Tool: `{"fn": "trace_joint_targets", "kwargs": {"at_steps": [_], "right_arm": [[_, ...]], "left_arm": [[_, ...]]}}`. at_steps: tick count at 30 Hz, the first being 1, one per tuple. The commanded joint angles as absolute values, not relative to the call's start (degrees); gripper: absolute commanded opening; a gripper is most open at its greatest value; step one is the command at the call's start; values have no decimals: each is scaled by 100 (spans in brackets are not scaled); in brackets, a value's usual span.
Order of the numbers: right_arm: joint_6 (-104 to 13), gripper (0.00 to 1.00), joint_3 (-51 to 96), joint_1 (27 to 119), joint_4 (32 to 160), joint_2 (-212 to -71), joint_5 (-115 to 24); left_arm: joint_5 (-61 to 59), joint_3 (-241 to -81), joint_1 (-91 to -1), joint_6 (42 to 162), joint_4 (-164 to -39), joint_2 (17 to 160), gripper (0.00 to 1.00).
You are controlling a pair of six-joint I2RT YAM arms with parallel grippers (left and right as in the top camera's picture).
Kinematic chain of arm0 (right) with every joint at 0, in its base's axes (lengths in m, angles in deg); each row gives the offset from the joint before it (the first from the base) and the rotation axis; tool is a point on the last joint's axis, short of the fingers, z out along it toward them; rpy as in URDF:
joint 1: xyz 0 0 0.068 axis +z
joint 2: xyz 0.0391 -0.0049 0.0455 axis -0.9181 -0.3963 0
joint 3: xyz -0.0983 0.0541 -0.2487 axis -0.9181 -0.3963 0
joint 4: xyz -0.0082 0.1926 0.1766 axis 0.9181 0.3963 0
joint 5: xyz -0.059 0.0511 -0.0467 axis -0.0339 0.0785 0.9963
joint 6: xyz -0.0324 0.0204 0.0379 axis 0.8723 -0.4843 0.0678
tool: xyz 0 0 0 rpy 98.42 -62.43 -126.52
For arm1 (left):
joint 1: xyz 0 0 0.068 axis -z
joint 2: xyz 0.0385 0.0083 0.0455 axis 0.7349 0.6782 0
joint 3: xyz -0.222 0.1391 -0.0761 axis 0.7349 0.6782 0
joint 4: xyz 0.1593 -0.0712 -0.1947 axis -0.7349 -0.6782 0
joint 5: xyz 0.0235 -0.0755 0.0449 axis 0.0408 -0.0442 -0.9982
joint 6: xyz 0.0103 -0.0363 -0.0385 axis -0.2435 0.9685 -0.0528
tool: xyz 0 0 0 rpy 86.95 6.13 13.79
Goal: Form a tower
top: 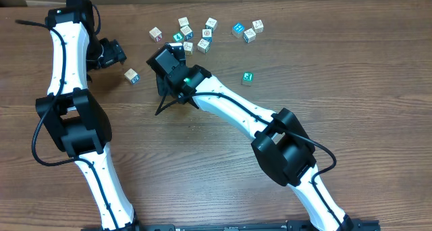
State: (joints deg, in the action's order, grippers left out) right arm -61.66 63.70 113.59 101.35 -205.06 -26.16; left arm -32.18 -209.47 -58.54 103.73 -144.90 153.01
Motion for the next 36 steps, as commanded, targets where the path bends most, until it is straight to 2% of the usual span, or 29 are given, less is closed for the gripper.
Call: {"fn": "trace_joint_targets", "kwargs": {"at_steps": [1,15,36], "right_arm": [[-6208,21,6442,11407,10130,-20620,-2465],[-6354,25,6442,11423,10135,-20718,-2402],[-6357,26,6442,11423,10115,-20843,-2404]], "left_arm": [[-3192,-21058,-5811,10469,-14501,15089,100],[-3192,-21058,-5808,10472,-14501,15089,100],[-3192,-21058,-5808,10469,-14501,15089,99]]}}
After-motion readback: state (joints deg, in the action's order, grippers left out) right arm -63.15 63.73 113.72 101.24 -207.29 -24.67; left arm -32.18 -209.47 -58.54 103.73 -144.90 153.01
